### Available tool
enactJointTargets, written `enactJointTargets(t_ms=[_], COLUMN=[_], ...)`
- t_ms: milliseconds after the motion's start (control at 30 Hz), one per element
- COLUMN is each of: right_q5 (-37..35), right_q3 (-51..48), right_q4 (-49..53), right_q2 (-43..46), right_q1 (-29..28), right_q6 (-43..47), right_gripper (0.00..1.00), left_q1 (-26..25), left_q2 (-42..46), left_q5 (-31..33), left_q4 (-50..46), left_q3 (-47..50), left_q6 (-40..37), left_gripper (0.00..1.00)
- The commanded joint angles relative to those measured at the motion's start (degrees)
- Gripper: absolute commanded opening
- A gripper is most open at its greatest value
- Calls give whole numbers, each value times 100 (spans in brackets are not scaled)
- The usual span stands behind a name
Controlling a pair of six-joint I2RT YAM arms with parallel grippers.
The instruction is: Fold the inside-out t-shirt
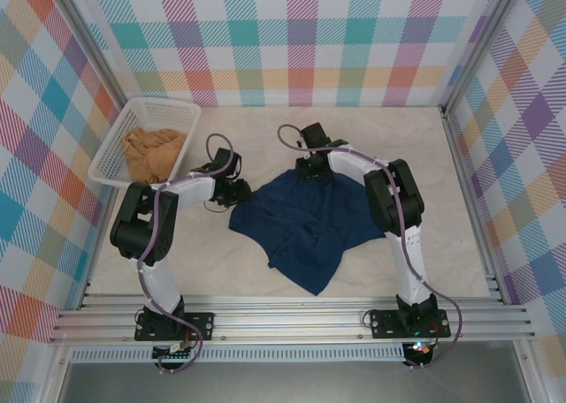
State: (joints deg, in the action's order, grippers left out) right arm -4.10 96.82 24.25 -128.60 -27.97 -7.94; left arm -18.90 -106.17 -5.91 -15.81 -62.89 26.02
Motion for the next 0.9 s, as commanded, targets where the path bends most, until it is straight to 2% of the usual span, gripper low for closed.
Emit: enactJointTargets(t_ms=[0,67,100,167,300,433,500,600,667,767,867], right_q5=[-148,-174,-169,-17,495,1130,1713,2424,2556,2304,1880], right_q3=[195,393,495,721,969,478,-280,-2261,-3528,-5092,-6135], right_q4=[80,-29,-107,-219,-357,-513,-757,-1341,-1423,-1053,-663], right_q2=[13,174,277,602,1504,2626,3387,4856,5607,6321,6795], right_q1=[52,121,174,317,544,573,573,549,422,162,159], right_q6=[248,394,469,587,818,818,667,104,-185,-525,-985], right_gripper=[11,1,0,0,0,0,0,0,3,16,38], left_q1=[-114,-82,-51,6,27,20,-40,-199,-284,-374,-447], left_q2=[-465,-475,-451,-265,682,1895,2560,3390,3754,4058,4005], left_q5=[-666,-646,-687,-793,-645,-836,-843,-658,-632,-483,-501], left_q4=[702,751,742,750,836,1193,1369,1406,1479,1478,1528], left_q3=[-131,-451,-637,-1075,-1609,-1417,-1015,-234,319,1013,1456], left_q6=[78,74,70,45,-214,-271,-193,-104,-73,-46,-46], left_gripper=[18,3,0,0,0,0,0,0,0,0,2])
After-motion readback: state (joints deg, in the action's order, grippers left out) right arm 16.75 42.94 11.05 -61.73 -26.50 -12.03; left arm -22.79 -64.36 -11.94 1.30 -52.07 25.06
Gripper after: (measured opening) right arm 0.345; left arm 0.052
